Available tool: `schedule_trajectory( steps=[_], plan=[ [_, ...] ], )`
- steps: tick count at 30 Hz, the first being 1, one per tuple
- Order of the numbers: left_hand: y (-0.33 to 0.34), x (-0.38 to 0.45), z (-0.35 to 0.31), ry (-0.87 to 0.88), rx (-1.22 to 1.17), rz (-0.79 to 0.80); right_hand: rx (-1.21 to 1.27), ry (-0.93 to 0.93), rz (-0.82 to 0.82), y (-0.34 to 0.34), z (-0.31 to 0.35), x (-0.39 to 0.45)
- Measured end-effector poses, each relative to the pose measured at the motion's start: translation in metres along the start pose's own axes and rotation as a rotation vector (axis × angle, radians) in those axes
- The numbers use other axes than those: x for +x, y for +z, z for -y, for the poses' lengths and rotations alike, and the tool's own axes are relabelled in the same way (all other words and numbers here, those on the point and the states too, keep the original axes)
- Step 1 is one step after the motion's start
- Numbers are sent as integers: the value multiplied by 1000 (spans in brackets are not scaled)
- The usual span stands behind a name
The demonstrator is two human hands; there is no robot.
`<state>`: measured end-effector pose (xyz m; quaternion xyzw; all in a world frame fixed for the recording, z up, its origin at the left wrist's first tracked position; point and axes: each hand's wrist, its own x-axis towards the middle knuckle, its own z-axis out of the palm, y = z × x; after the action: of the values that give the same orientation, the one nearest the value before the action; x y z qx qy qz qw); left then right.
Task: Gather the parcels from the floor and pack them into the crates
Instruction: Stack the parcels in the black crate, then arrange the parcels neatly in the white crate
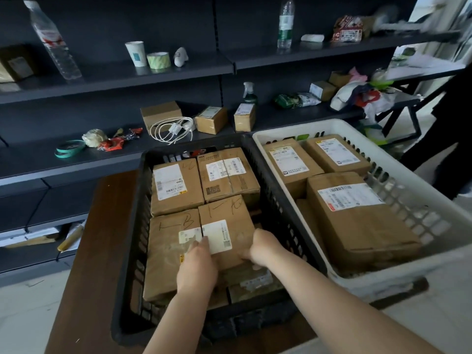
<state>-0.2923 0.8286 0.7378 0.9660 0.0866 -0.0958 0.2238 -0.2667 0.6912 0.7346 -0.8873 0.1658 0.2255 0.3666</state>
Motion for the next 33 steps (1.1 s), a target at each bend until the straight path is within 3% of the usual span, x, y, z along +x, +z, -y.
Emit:
schedule_trajectory(
  steps=[3, 5, 7, 12, 14, 16, 19, 22, 25, 29, 33],
  plan=[
    [-1, 0, -8, -17, 58, -9, -72, -92, 32, -11, -3, -6],
    [-1, 0, -21, -24, 107, -56, -67, -264, 56, -28, -6, -14],
    [2, -2, -51, 35, 8, -167, -39, -475, 62, -56, -14, -24],
    [17, -13, -166, 253, -411, -316, -2, -796, -244, -152, -58, -35],
    [32, -17, -211, 286, -436, -235, -39, -777, -378, -192, -88, -23],
    [50, -16, -243, 159, -403, -71, -73, -627, -405, -221, -121, -3],
    [77, -16, -267, -115, -284, 162, -17, -382, -119, -239, -164, 23],
    [96, -22, -276, -241, -424, 238, 95, -324, 167, -237, -190, 34],
    [102, -37, -279, -225, -488, 154, 270, -318, 160, -242, -199, 31],
    [76, -54, -289, -18, -372, -90, 562, -401, 152, -260, -189, 17],
    [25, -17, -305, 140, -232, -358, 774, -495, 61, -280, -147, 28]
  ],
)
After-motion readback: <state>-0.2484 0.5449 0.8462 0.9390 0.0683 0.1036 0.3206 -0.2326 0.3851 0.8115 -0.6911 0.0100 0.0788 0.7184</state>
